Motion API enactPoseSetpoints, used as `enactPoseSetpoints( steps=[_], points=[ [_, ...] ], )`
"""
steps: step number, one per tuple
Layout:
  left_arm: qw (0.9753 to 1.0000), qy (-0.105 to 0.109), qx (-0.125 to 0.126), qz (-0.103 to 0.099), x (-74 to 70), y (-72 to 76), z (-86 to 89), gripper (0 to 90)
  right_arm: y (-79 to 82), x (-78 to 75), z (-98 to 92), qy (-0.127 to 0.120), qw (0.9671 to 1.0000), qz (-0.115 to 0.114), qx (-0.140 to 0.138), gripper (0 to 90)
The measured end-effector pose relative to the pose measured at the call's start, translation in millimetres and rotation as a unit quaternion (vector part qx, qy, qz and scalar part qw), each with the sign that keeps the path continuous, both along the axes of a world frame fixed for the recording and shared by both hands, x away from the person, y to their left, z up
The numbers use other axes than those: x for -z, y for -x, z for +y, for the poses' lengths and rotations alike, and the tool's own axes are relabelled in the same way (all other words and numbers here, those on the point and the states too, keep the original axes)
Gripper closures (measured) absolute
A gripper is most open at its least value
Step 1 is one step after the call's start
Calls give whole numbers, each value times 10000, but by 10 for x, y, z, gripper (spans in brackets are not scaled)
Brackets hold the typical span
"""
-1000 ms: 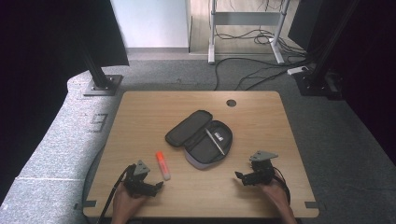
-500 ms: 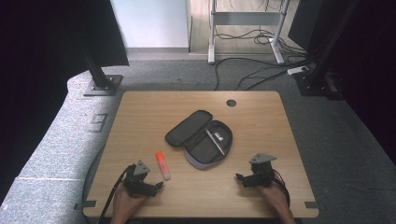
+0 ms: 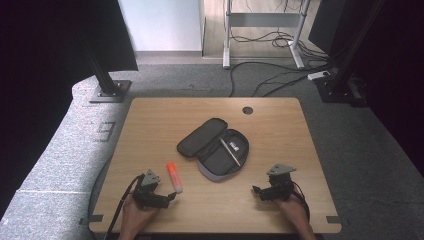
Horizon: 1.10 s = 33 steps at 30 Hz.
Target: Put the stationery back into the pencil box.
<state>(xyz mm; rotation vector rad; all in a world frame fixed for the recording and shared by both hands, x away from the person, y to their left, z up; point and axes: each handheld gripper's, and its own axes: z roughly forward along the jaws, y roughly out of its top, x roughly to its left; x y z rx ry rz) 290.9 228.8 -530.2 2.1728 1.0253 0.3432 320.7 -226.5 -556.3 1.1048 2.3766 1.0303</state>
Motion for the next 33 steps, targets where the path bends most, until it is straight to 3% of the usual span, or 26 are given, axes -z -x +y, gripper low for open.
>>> enactPoseSetpoints(
  steps=[9, 20, 22, 33],
  points=[
    [9999, -144, 57, 42, -56, -88, -115, 87, 0, 0, 0, 0, 10000, 0, 0, 41],
    [10000, -65, -12, 17, -119, -268, -256, 126, 0, 0, 0, 0, 10000, 1, 0, 41],
    [10000, 11, -40, 17, -109, -299, -273, 135, 0, 0, 0, 0, 10000, 0, 1, 41],
    [9993, -259, -265, -19, 14, -377, -328, 143, 0, 0, 0, 1, 10000, -1, 0, 41]
  ],
)
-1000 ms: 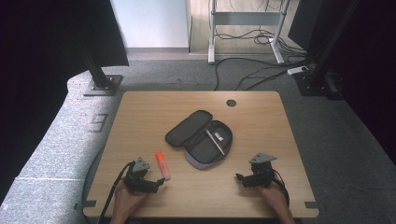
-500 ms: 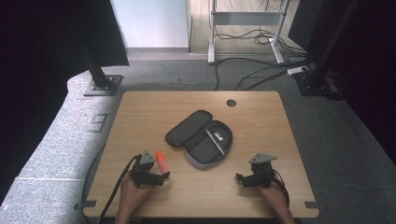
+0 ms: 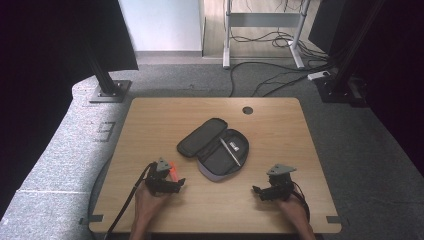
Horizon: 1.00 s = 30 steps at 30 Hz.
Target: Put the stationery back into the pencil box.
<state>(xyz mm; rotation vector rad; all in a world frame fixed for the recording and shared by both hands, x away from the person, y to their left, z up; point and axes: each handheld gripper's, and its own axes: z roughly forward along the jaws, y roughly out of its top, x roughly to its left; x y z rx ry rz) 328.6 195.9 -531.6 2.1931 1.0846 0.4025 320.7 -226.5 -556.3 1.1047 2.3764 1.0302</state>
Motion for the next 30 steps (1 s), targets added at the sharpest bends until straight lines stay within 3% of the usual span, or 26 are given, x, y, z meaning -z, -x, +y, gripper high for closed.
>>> enactPoseSetpoints(
  steps=[13, 18, 30],
  points=[
    [9999, 27, -134, 61, 56, 25, 65, 174, 0, 0, 0, 1, 10000, 1, 0, 41],
    [9997, -114, -195, 88, 81, 40, 95, 257, 0, 0, 0, 0, 10000, 0, -2, 41],
    [9994, -22, -353, 52, 60, 65, 237, 542, 0, -1, 1, 1, 10000, 0, -1, 41]
  ],
)
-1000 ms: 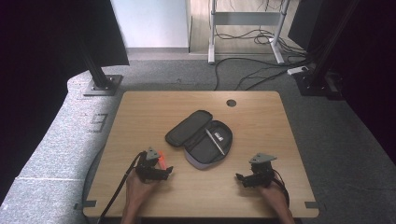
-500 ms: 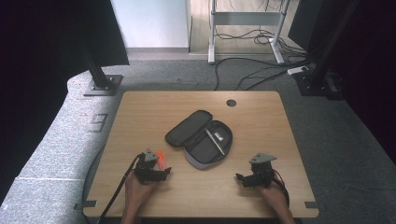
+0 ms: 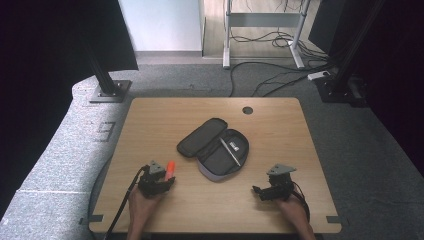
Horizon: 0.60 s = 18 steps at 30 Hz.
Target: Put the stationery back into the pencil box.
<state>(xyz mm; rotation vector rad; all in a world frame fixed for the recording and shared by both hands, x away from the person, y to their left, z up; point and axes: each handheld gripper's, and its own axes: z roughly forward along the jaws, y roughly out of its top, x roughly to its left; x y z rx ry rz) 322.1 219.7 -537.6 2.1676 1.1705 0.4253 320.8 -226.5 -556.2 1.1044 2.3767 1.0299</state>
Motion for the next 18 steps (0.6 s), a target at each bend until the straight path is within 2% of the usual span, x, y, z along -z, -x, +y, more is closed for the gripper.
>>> enactPoseSetpoints(
  steps=[4, 6, 13, 18],
  points=[
    [10000, 76, -11, -19, 4, 15, 43, 653, 0, 0, 0, -1, 10000, 0, -1, 41],
    [9999, 145, -26, -14, 9, 17, 57, 657, 0, 0, 0, 0, 10000, 1, 0, 41],
    [9999, 122, 61, -18, 3, 28, 52, 664, -1, 0, 0, -2, 10000, 0, -1, 41],
    [9997, 208, 126, -46, -36, 62, 53, 664, -1, 0, 0, -2, 10000, 1, -1, 41]
  ],
)
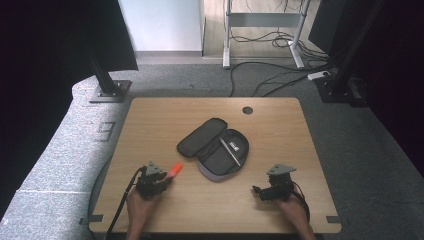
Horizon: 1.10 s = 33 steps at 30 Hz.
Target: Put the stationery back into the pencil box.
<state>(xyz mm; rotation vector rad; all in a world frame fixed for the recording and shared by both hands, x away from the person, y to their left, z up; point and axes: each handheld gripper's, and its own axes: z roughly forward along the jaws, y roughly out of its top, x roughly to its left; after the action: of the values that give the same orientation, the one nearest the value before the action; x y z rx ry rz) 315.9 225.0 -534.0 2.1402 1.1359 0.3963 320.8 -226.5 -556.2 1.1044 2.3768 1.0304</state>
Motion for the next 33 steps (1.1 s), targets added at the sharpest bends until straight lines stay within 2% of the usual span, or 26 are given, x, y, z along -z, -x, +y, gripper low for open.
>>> enactPoseSetpoints(
  steps=[12, 15, 24, 33],
  points=[
    [9993, 252, 226, -137, -168, 109, -11, 665, 0, 0, 0, 1, 10000, -1, -2, 41],
    [9991, 255, 287, -170, -215, 115, -21, 664, 0, 0, 0, 3, 10000, -4, 4, 41],
    [9973, 461, 509, -277, -393, 129, -101, 664, 0, 0, -1, 1, 10000, -2, -1, 41],
    [9957, 433, 724, -379, -545, 88, -261, 664, 0, 0, 0, 1, 10000, -1, -1, 41]
  ],
)
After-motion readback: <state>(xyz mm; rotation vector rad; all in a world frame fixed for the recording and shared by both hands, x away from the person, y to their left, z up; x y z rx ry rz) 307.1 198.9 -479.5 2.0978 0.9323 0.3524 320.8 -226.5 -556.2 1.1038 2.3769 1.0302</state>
